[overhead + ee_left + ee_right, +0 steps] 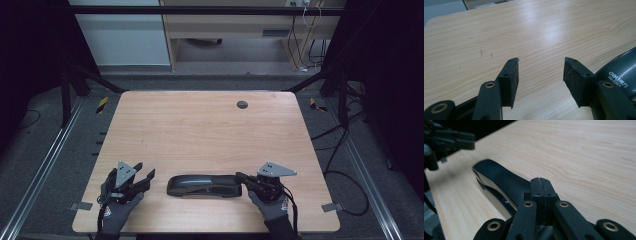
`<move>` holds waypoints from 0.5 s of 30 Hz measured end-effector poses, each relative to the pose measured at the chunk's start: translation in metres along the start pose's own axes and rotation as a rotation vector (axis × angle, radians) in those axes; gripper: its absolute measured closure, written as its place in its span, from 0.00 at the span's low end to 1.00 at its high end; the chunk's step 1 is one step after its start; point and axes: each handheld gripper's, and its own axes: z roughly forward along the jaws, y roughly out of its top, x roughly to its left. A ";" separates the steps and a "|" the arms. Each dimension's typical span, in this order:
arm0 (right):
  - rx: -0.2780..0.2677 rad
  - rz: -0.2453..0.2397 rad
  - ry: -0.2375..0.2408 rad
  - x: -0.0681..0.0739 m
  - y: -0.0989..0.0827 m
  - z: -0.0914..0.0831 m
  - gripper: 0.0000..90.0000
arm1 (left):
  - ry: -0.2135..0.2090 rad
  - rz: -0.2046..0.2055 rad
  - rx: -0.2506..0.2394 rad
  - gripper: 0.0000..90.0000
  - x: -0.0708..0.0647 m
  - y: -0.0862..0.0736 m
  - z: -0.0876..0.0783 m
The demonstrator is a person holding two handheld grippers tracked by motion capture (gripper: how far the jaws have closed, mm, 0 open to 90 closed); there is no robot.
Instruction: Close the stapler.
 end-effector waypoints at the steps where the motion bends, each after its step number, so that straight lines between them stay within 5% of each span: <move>1: 0.008 -0.005 -0.008 0.000 -0.002 0.001 1.00 | 0.000 0.001 0.000 0.51 0.000 0.000 0.000; 15: -0.001 -0.011 -0.025 0.002 -0.005 0.002 1.00 | 0.000 0.001 0.007 0.51 0.000 -0.002 0.001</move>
